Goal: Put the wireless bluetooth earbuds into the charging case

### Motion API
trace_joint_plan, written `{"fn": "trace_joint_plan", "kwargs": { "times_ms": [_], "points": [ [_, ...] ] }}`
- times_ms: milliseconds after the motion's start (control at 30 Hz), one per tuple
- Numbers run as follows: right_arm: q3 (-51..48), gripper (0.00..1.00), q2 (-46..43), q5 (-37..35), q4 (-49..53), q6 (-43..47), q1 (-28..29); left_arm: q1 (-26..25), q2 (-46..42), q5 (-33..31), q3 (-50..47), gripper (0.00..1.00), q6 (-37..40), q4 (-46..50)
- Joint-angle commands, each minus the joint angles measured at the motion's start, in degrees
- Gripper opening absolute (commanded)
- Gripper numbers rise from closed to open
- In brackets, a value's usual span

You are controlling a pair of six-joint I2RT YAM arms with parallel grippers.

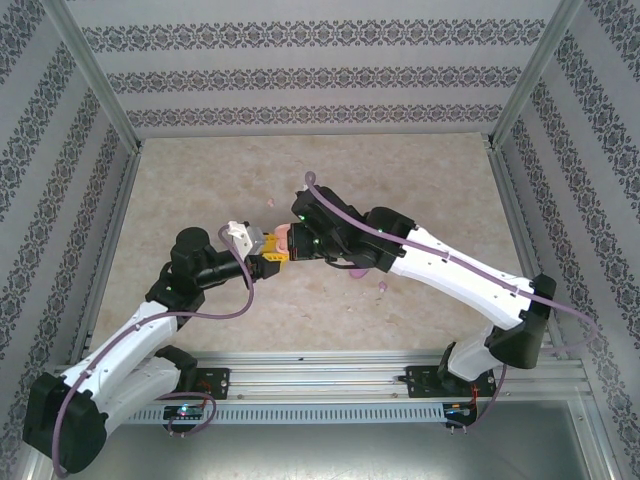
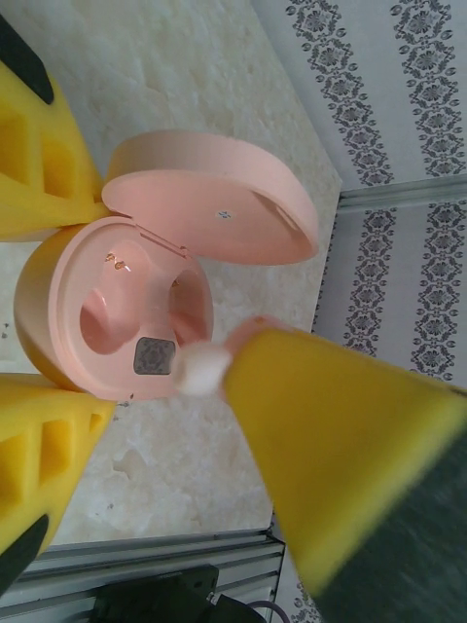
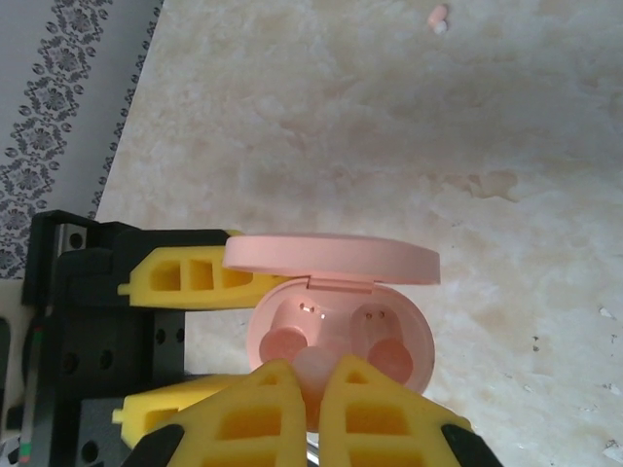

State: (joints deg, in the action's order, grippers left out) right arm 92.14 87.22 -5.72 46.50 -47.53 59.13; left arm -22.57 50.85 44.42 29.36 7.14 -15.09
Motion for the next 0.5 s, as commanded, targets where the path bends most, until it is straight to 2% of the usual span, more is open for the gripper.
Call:
{"fn": "trace_joint_plan", "kwargs": {
  "times_ms": [0, 267, 467],
  "points": [
    [2.53, 0.0, 1.07, 0.68, 0.03, 1.22, 0.45, -0.99, -1.53, -0.1, -0.8, 0.27, 0.95, -2.44],
    [5.17, 0.0, 4.1, 2.02, 1.95, 1.92, 0.5, -1.05, -1.9, -0.04, -0.96, 0.27, 0.93, -2.46],
    [6.78, 0.01, 5.24, 0.02, 5.5, 2.27, 1.33, -1.01, -2.26, -0.05, -1.29, 0.27, 0.95, -2.39]
  ]
}}
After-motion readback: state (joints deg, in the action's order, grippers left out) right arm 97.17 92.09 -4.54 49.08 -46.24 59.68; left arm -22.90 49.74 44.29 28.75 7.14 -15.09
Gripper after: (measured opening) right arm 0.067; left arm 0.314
